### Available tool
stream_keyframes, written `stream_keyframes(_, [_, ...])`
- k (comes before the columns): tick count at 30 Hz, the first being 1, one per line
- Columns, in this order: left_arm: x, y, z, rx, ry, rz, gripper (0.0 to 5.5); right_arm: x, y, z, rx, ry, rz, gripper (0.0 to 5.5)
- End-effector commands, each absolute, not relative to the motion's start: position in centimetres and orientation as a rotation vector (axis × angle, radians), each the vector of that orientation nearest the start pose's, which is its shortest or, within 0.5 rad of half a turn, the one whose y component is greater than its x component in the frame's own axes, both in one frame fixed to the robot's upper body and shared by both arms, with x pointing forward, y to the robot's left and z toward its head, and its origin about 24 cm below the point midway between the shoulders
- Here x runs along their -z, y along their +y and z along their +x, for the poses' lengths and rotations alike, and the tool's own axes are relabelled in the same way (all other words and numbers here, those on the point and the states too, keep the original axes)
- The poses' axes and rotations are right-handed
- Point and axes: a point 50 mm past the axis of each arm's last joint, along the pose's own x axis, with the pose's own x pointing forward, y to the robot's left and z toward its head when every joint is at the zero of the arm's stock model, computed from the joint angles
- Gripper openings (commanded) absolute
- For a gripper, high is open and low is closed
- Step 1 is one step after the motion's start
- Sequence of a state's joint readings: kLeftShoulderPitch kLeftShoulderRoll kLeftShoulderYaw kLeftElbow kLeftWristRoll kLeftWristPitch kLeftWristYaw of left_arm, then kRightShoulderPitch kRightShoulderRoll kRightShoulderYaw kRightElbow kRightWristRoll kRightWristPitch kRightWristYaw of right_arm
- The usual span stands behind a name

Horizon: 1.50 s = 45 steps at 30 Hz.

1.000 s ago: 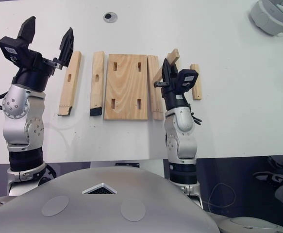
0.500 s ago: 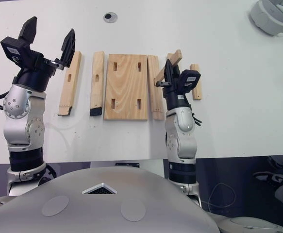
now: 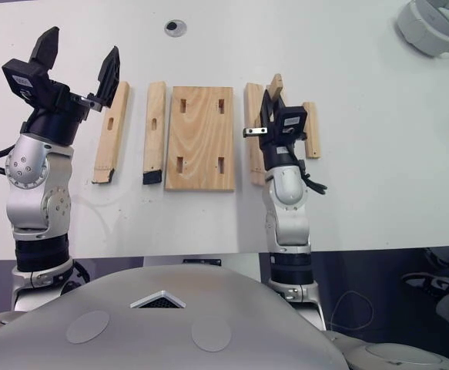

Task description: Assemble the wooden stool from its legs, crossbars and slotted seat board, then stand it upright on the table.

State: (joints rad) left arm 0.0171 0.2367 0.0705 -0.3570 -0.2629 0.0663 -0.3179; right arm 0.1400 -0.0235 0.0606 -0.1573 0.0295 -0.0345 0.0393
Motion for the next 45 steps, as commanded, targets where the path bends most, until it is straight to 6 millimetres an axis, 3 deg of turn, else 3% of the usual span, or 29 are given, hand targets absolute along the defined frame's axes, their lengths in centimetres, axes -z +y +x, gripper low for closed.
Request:
stream_keyframes(1, [-12.2,17.4,23.9,0.346,-0.283,0.059,5.18,-3.8,-14.8,22.6,-0.063,-0.018,-0.106,0.42])
stream_keyframes(7, [-12.1,17.4,23.9,0.348,-0.284,0.070,5.18,-1.3,-17.7,22.1,-0.010,0.057,-0.169,0.42])
stream_keyframes(11, [-12.1,17.5,24.0,0.347,-0.286,0.078,5.18,-0.7,-18.5,21.6,0.004,0.054,-0.121,0.42])
stream_keyframes(15, [-12.1,17.4,24.0,0.357,-0.286,0.097,5.18,-2.2,-19.4,22.2,0.022,-0.028,-0.009,0.42])
stream_keyframes(19, [-12.0,17.3,24.0,0.363,-0.285,0.105,5.18,-5.3,-20.6,23.7,0.037,-0.149,0.032,0.42])
stream_keyframes(25, [-11.9,17.3,24.1,0.370,-0.286,0.104,5.18,-7.9,-18.5,24.3,-0.070,-0.234,0.174,0.42])
stream_keyframes(31, [-11.7,17.3,24.0,0.370,-0.282,0.103,5.18,-5.5,-19.8,23.6,0.009,-0.135,0.367,0.42])
stream_keyframes(36, [-11.5,17.3,24.0,0.371,-0.277,0.103,5.18,-4.5,-20.0,23.3,0.012,-0.105,0.332,0.42])
stream_keyframes(45, [-11.5,17.2,23.8,0.372,-0.274,0.101,5.18,-5.0,-19.9,23.3,-0.001,-0.121,0.250,0.42])
